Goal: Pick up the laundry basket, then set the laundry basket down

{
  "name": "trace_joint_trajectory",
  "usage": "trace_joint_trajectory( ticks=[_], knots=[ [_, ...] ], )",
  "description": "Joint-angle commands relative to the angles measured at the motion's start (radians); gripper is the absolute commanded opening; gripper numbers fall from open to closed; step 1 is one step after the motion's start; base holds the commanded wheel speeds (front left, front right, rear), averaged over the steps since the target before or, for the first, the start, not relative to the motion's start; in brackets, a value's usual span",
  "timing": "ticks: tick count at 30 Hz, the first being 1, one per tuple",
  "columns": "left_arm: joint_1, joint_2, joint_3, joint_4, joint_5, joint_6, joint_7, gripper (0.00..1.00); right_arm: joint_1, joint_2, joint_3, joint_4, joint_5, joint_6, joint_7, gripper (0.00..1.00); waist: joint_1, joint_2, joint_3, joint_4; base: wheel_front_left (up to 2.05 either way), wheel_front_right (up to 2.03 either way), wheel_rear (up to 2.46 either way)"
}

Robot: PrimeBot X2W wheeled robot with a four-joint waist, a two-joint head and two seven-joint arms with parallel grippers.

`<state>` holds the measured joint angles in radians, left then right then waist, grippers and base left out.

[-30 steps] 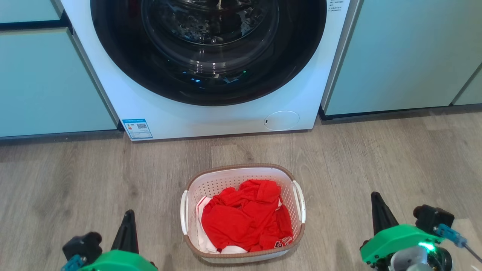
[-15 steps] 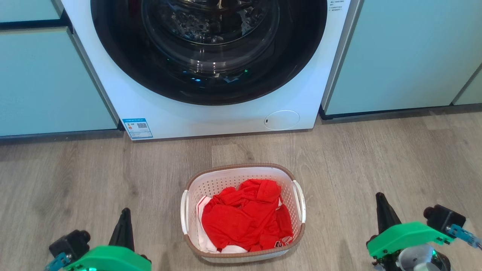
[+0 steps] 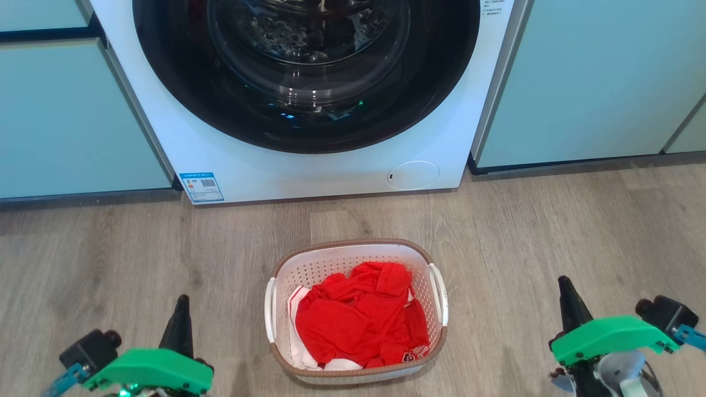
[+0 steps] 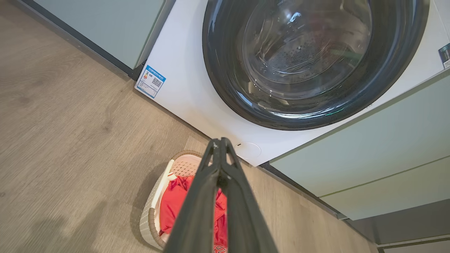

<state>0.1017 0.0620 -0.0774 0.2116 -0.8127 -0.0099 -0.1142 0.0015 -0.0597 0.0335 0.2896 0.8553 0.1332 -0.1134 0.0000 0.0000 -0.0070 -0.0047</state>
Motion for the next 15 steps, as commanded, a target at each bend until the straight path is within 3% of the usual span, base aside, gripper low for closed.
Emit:
trace_joint_trajectory(
  ticks=[1,15],
  knots=[
    [-0.055,0.016,0.03,-0.028,-0.03,-0.009,0.006,0.0,-0.048,-0.013,0.002,-0.035,0.031,-0.001,0.008,0.0,0.0,0.0,0.0,0.0,0.0,0.0,0.0],
    [-0.087,0.018,0.054,-0.016,-0.199,-0.032,0.045,0.0,-0.06,-0.015,-0.02,-0.038,0.189,-0.001,0.047,0.0,0.0,0.0,0.002,0.001,0.0,0.0,0.0]
  ],
)
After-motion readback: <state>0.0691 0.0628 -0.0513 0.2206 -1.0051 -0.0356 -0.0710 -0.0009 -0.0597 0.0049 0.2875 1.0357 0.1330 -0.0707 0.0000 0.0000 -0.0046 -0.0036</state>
